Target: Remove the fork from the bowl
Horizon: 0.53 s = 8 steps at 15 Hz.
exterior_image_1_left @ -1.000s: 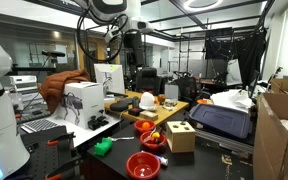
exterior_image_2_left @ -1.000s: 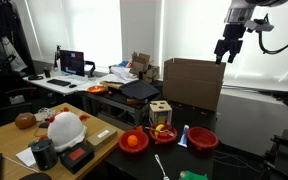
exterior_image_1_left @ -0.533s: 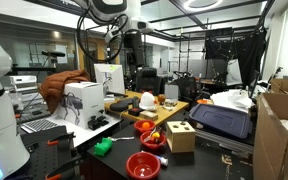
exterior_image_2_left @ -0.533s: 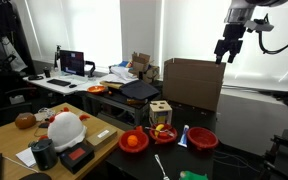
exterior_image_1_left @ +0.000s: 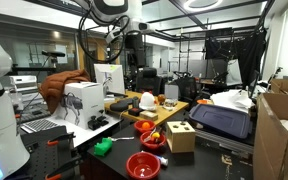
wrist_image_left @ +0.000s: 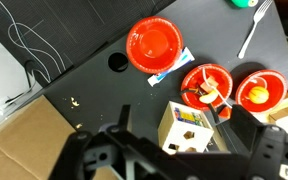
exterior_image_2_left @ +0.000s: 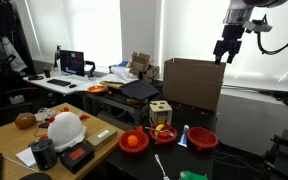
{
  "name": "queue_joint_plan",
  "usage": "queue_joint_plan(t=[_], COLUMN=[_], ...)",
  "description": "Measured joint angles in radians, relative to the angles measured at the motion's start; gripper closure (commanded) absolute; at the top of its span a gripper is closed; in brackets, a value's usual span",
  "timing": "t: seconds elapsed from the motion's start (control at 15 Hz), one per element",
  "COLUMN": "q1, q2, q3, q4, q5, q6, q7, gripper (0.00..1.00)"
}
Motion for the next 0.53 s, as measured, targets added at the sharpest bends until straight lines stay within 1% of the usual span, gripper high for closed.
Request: queue_joint_plan(t=[0.2,0.53], q1=[0.010,0.034], q2=[0.073,0.267], q3=[0.000,0.003], q4=[0.058,0.243], q5=[0.001,0.002], q6=[0.008,0.008], q7=[-0.037,-0.150], gripper=[0.00,0.00])
